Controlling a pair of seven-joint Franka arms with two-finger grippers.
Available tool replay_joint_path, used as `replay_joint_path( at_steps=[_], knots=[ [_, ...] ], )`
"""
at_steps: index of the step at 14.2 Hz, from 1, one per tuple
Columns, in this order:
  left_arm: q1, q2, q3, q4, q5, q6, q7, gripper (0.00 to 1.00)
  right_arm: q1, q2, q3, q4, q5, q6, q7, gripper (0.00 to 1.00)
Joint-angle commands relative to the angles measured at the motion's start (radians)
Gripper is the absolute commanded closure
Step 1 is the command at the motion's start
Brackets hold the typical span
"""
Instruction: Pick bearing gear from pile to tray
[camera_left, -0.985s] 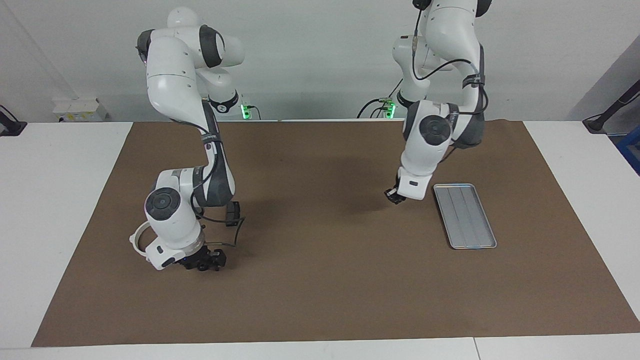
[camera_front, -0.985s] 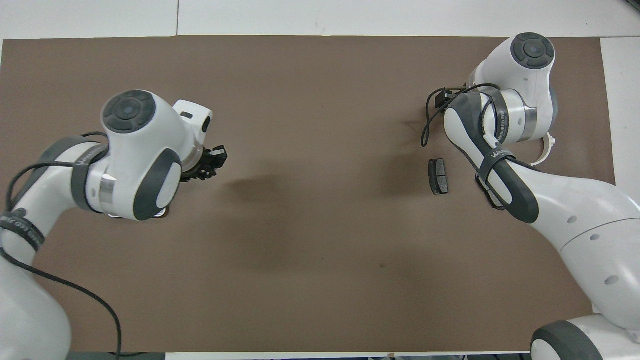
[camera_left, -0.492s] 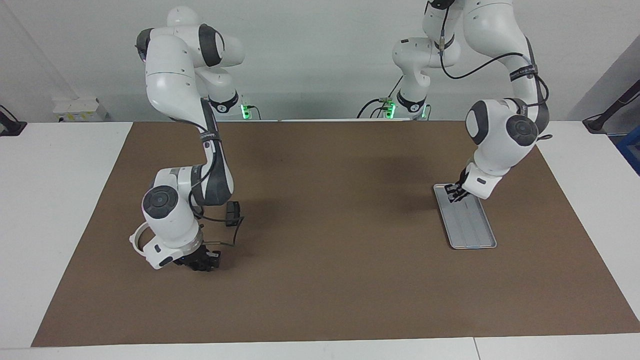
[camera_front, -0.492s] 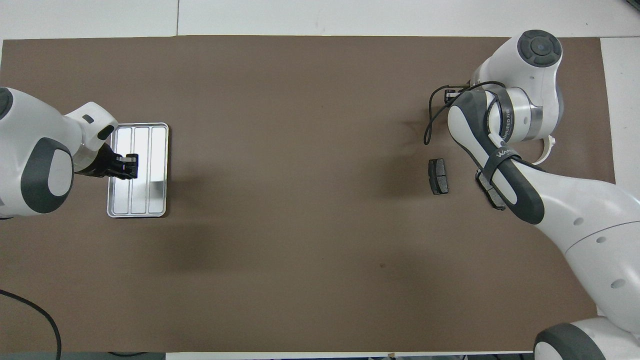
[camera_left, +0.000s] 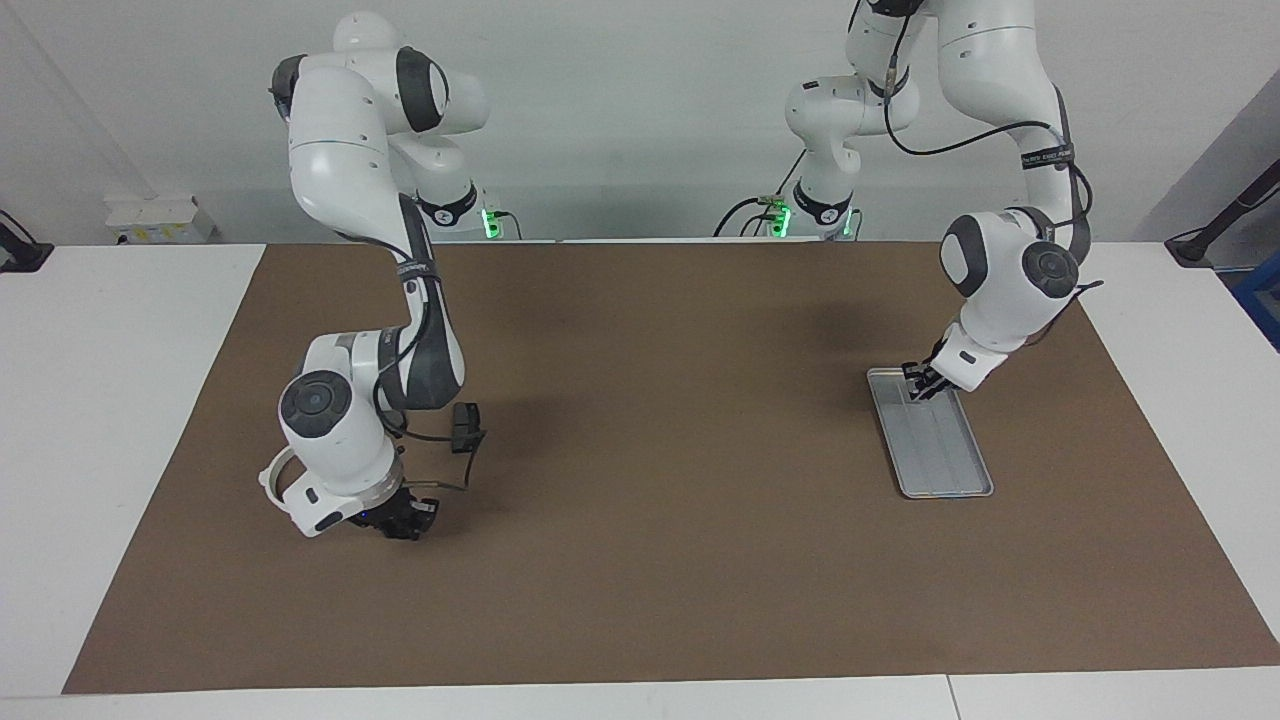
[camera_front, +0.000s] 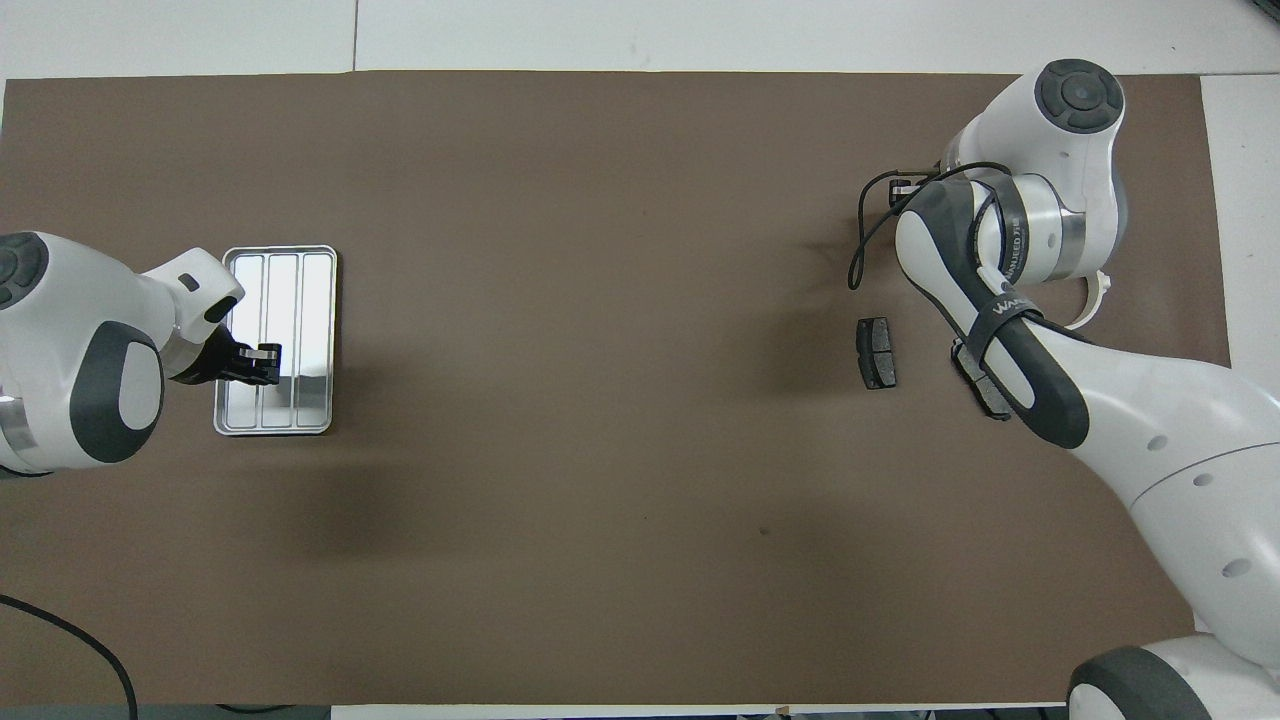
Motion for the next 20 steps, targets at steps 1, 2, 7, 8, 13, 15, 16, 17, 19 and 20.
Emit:
replay_joint_path(
  at_steps=[1,2,7,8,13,15,16,17,19,20],
  knots=[
    [0.012,-0.053,-0.007,-0.054,0.008,0.030,0.012,0.91,0.003,-0.073,0.015,0.054,-0.004,-0.173,-0.013,1.00],
    [0.015,-0.053,-0.007,-0.055,0.008,0.030,0.012,0.91,0.026,-0.108,0.015,0.055,0.001,-0.222,-0.011,1.00],
    [0.019,-0.044,-0.008,-0.075,0.008,0.062,0.009,0.91,0.218,-0.211,0.018,0.159,0.053,-0.490,0.293,1.00],
    [0.018,-0.041,-0.008,-0.077,0.008,0.075,0.008,0.91,0.274,-0.207,0.017,0.192,0.062,-0.509,0.408,1.00],
    [0.018,-0.027,-0.008,-0.077,0.008,0.099,0.002,0.90,0.494,-0.196,0.017,0.183,0.116,-0.374,0.881,1.00],
    [0.016,-0.021,-0.008,-0.077,0.008,0.104,0.002,0.88,0.548,-0.170,0.017,0.158,0.110,-0.301,0.994,1.00],
    [0.015,-0.021,-0.008,-0.077,0.008,0.104,0.002,0.86,0.574,-0.146,0.017,0.152,0.097,-0.272,1.031,1.00],
    [0.016,-0.021,-0.008,-0.083,0.008,0.104,0.002,0.85,0.601,-0.112,0.015,0.152,0.094,-0.233,1.073,1.00],
    [0.016,-0.021,-0.008,-0.095,0.008,0.119,0.000,0.76,0.629,-0.050,0.015,0.140,0.064,-0.135,1.140,1.00],
    [0.015,-0.021,-0.008,-0.095,0.008,0.122,0.000,0.68,0.631,-0.033,0.015,0.120,0.057,-0.094,1.145,1.00]
  ],
)
